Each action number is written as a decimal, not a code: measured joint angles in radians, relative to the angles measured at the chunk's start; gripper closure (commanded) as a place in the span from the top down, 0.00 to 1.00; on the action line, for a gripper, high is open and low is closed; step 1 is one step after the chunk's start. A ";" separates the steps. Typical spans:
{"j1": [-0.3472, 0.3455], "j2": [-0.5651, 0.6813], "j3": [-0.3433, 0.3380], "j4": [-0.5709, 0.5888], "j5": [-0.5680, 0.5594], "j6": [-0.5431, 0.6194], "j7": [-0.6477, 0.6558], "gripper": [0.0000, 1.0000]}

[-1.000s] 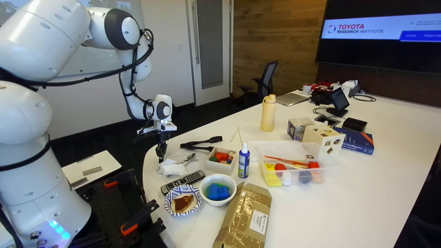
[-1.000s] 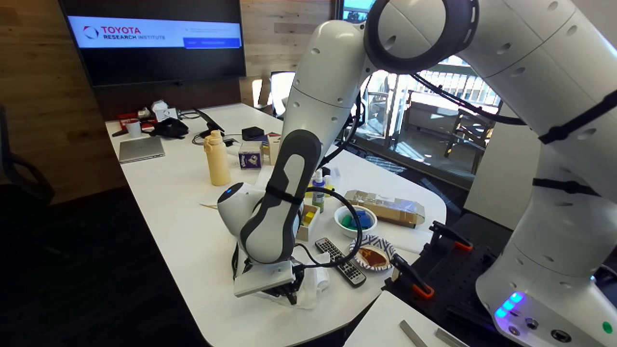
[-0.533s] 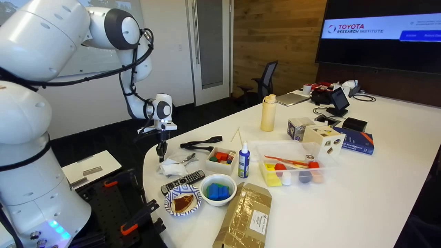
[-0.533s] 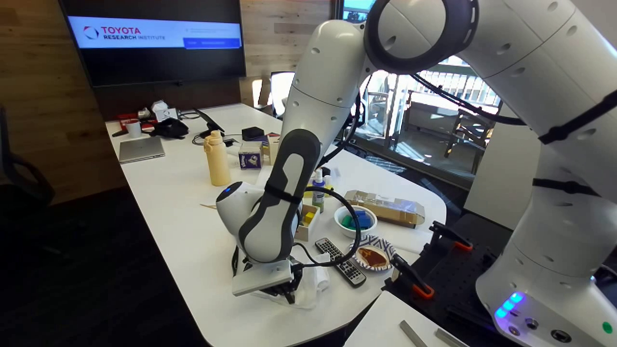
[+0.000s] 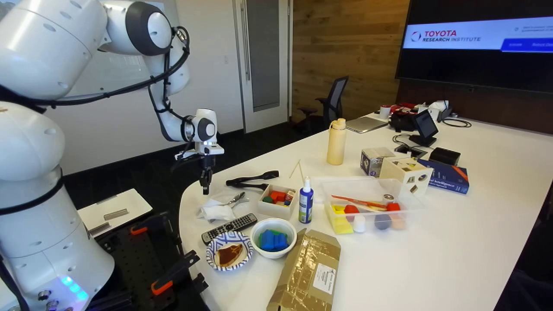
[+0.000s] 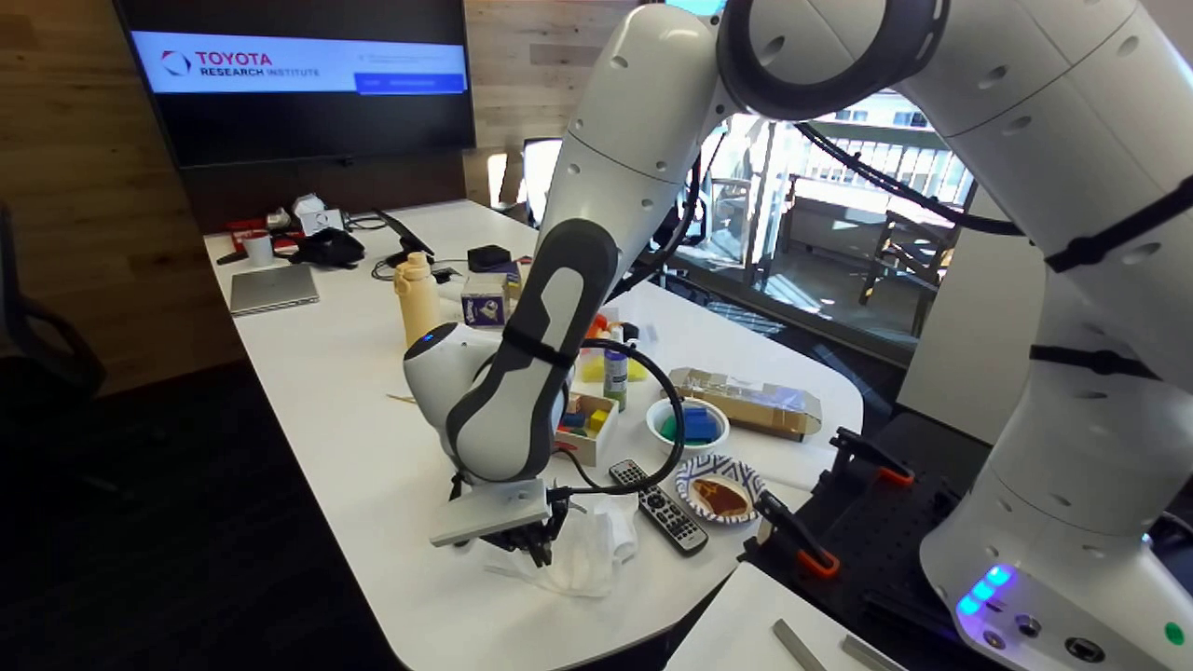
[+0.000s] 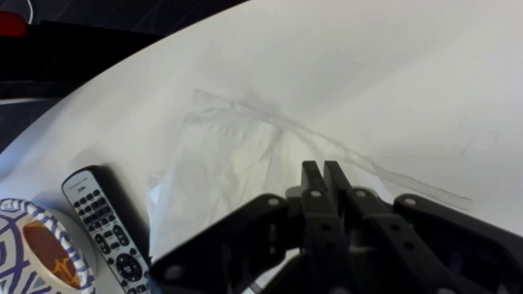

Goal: Pick up the napkin and cover the silverware

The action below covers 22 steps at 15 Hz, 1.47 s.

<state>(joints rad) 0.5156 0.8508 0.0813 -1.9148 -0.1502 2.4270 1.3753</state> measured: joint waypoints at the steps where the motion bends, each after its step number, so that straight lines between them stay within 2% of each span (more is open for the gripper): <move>1: 0.000 -0.001 0.000 0.000 0.000 -0.005 0.000 0.49; 8: 0.011 0.012 -0.017 -0.005 -0.002 -0.069 0.000 1.00; 14: 0.021 0.034 -0.023 -0.004 -0.002 -0.102 0.000 1.00; 15: 0.021 0.037 -0.023 -0.003 -0.002 -0.104 0.000 0.85; 16: 0.021 0.041 -0.023 -0.003 -0.002 -0.106 0.000 0.74; 22: 0.022 0.053 -0.023 0.000 -0.003 -0.116 0.000 0.27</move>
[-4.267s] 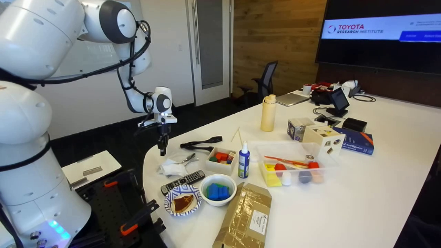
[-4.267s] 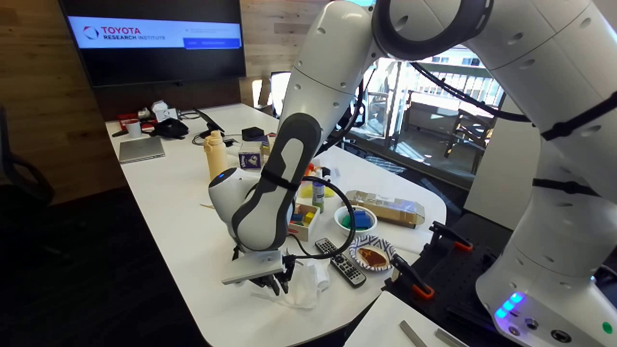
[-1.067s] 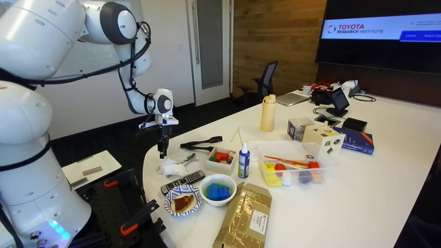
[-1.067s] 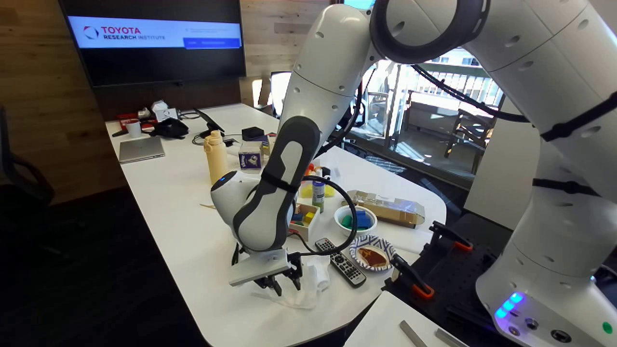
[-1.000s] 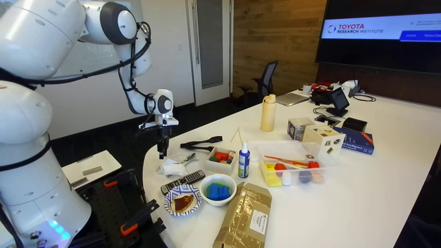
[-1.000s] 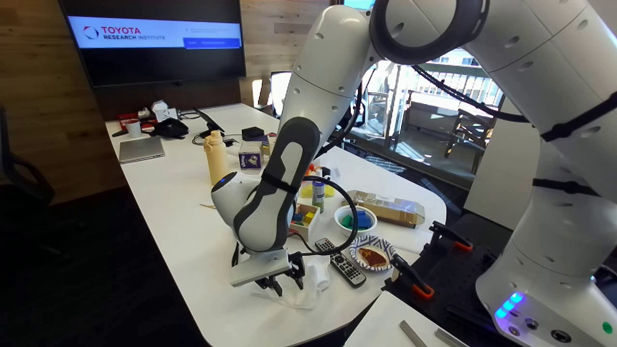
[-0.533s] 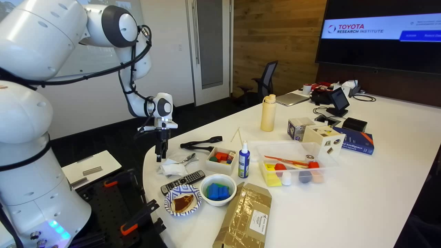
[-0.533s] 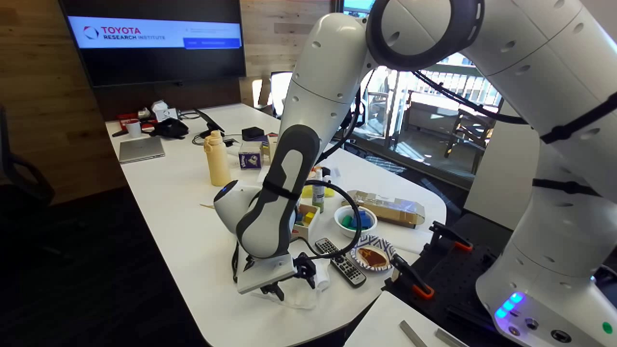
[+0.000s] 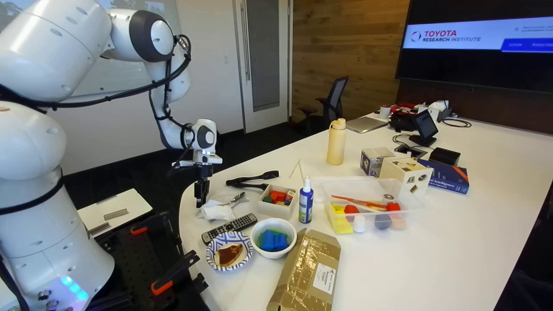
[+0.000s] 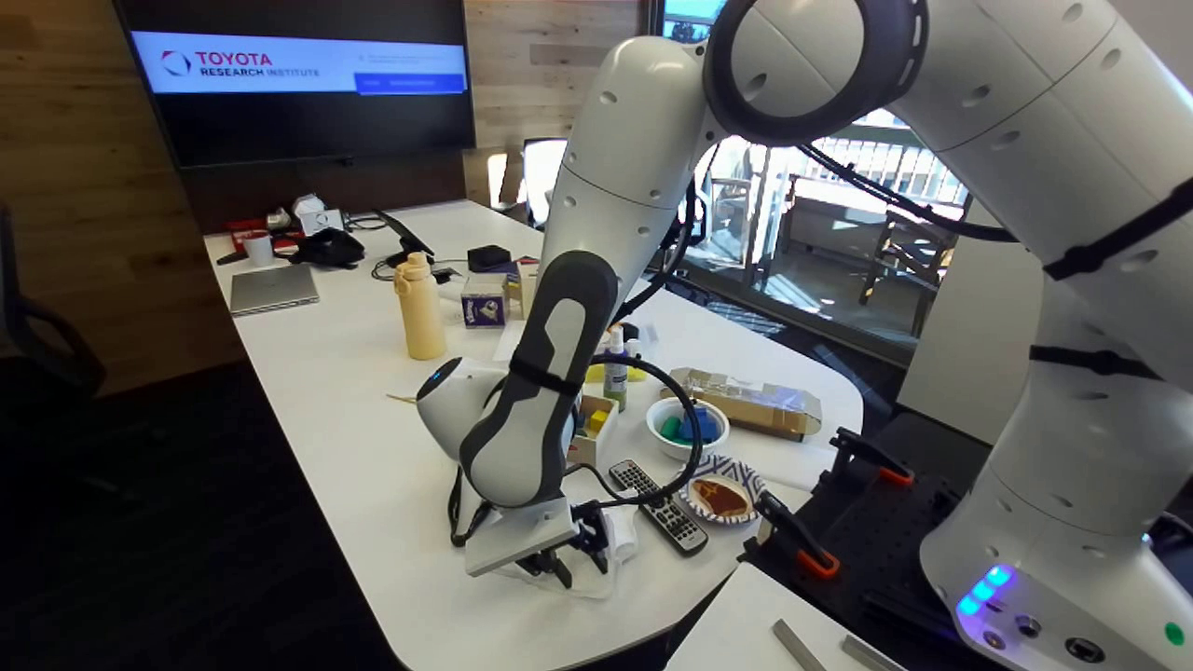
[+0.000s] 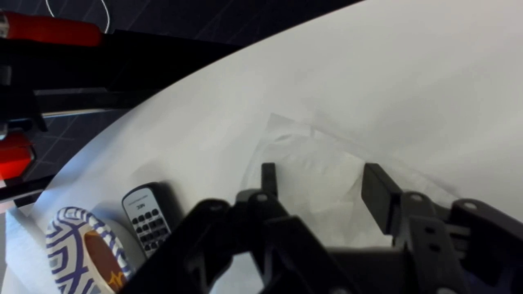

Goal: Pick up the napkin and cover the silverware

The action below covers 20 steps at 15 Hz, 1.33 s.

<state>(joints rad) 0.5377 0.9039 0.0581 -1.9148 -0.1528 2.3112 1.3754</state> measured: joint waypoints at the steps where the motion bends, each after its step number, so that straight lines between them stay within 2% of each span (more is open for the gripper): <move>1: 0.001 0.001 0.000 0.000 0.000 -0.002 0.000 0.20; 3: 0.002 0.001 0.000 0.001 0.000 -0.005 0.000 0.05; 4: 0.004 0.001 0.000 0.001 0.000 -0.007 0.000 0.01; 14: 0.011 0.003 0.000 0.015 -0.001 -0.021 0.000 0.00; 15: 0.011 0.003 0.000 0.019 -0.001 -0.021 0.000 0.26; 17: 0.010 0.002 0.000 0.032 -0.001 -0.021 0.000 0.34; 20: 0.010 -0.001 0.000 0.050 -0.001 -0.021 0.000 0.56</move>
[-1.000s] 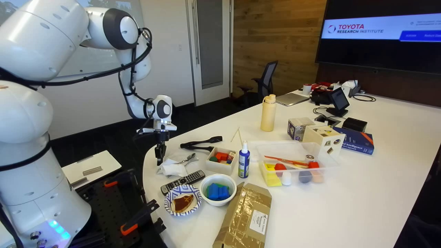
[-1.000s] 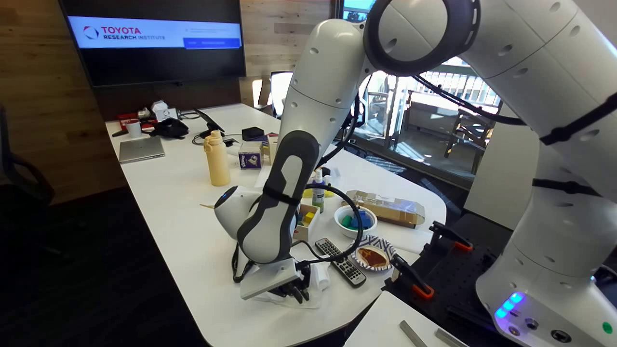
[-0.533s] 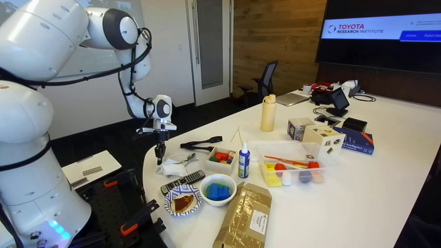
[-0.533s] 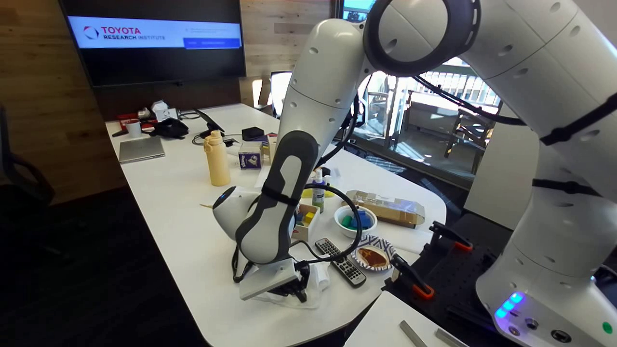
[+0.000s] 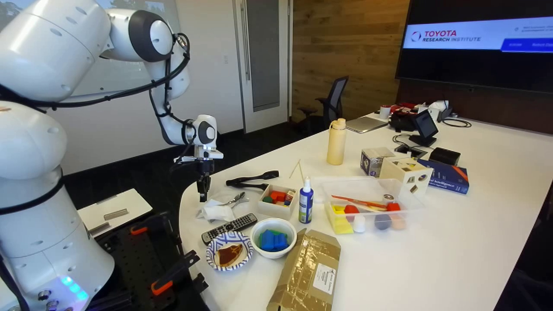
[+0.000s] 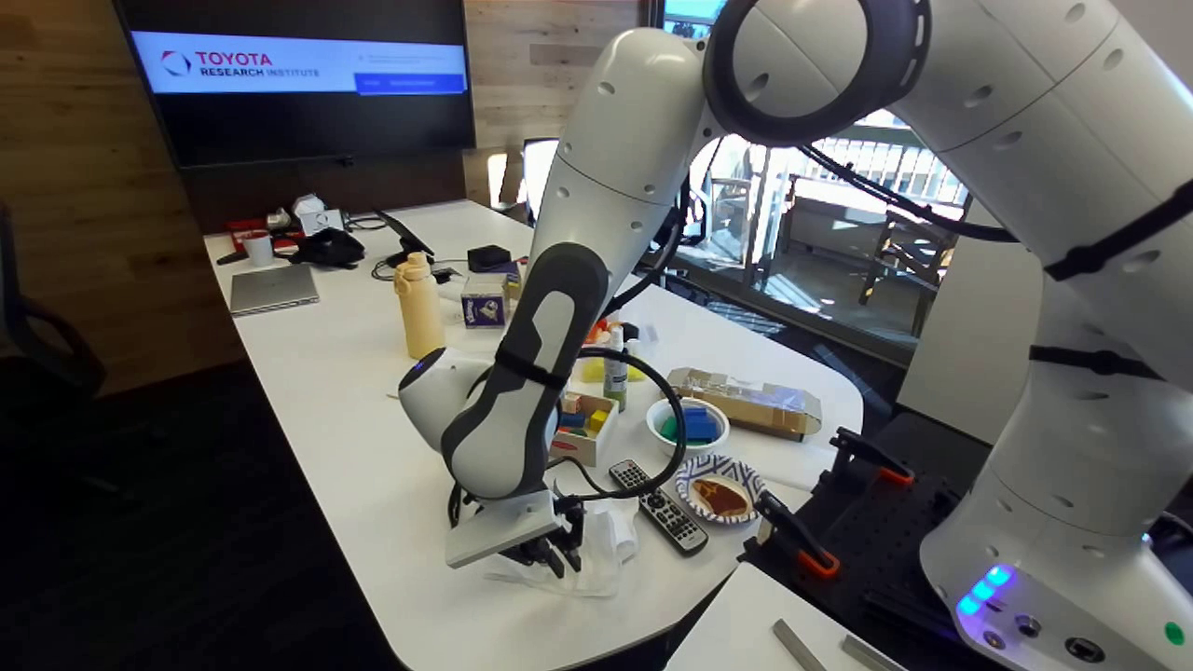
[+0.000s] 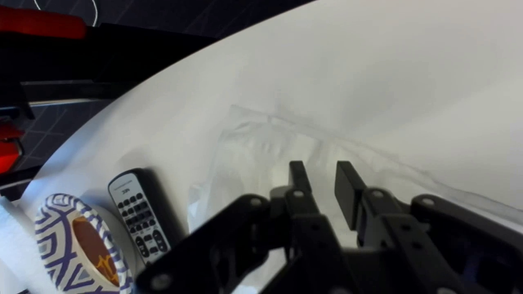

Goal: Pick up the napkin and cover the silverware

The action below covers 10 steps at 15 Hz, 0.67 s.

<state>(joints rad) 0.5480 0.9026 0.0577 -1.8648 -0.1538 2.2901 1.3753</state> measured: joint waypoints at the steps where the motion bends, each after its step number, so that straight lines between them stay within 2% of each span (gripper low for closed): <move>1: 0.000 -0.002 0.000 0.005 0.000 0.000 0.000 0.64; 5: 0.000 -0.015 0.000 0.019 -0.003 0.000 0.000 0.95; 6: 0.000 -0.019 0.000 0.020 -0.004 0.000 0.000 0.99; 10: 0.000 -0.032 0.000 0.024 -0.006 0.000 0.000 1.00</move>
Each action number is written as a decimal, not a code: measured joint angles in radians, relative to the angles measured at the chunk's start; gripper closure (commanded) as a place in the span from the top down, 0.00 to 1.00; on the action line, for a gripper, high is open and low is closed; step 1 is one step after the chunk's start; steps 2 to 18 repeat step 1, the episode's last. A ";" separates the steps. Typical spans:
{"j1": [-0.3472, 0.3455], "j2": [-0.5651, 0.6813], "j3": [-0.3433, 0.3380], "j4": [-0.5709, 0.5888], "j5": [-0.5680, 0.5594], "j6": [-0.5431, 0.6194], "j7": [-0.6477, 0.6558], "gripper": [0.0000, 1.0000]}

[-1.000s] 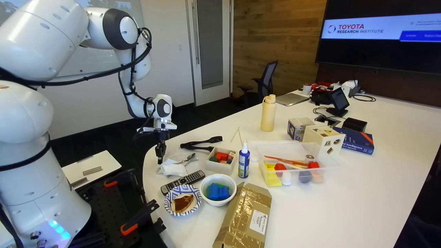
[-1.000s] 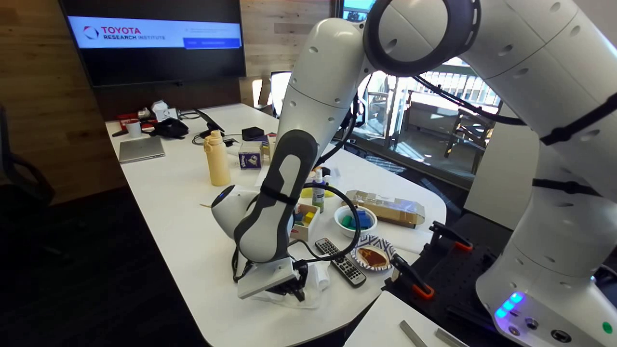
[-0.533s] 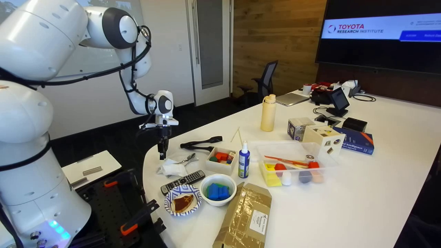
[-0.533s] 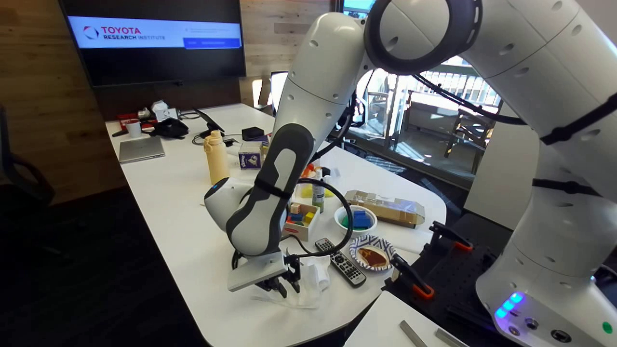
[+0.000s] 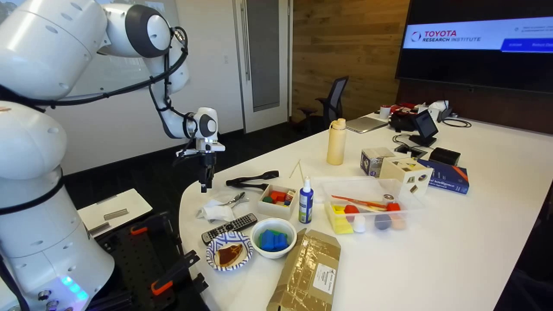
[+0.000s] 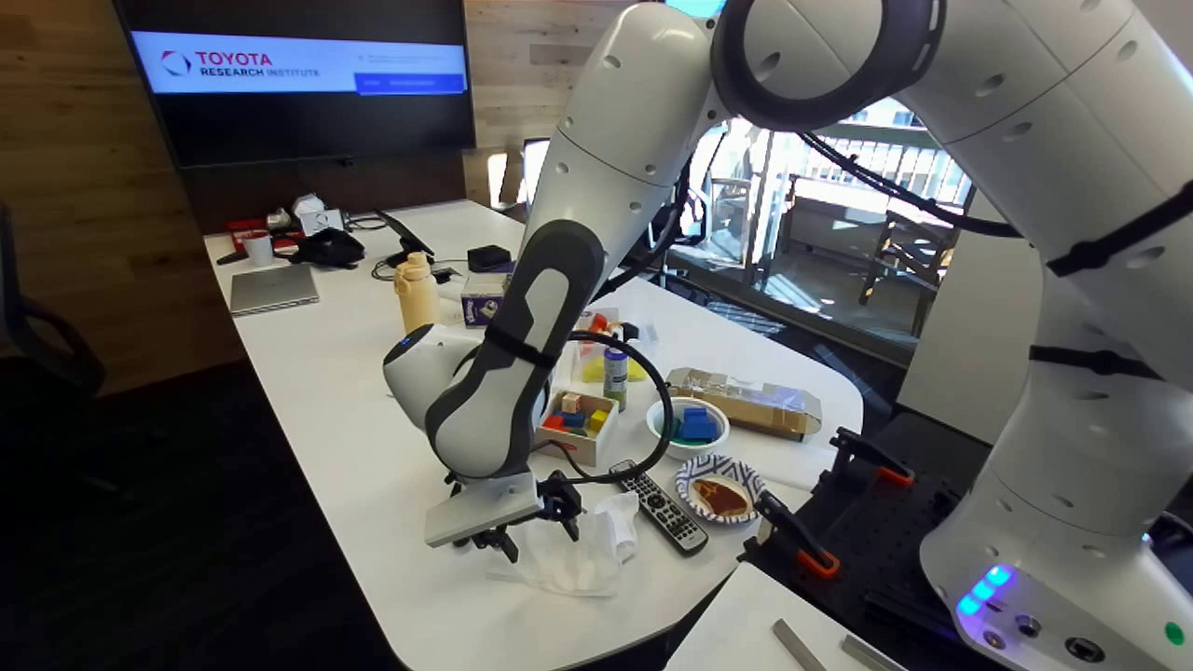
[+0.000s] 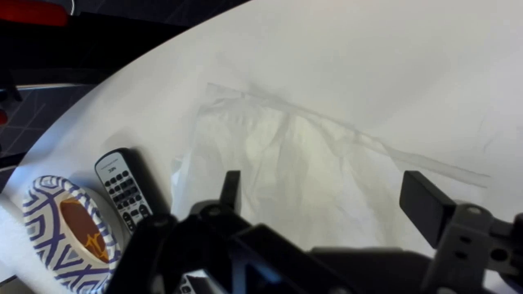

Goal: Pick up the napkin and cover the silverware

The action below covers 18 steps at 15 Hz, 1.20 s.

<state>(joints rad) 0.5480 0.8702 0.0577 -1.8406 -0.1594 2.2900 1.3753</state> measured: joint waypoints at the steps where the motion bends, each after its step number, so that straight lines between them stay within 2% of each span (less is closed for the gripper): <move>1: 0.000 -0.001 0.000 0.001 0.000 0.000 0.000 1.00; 18: 0.000 -0.001 0.000 0.001 0.000 0.000 0.000 1.00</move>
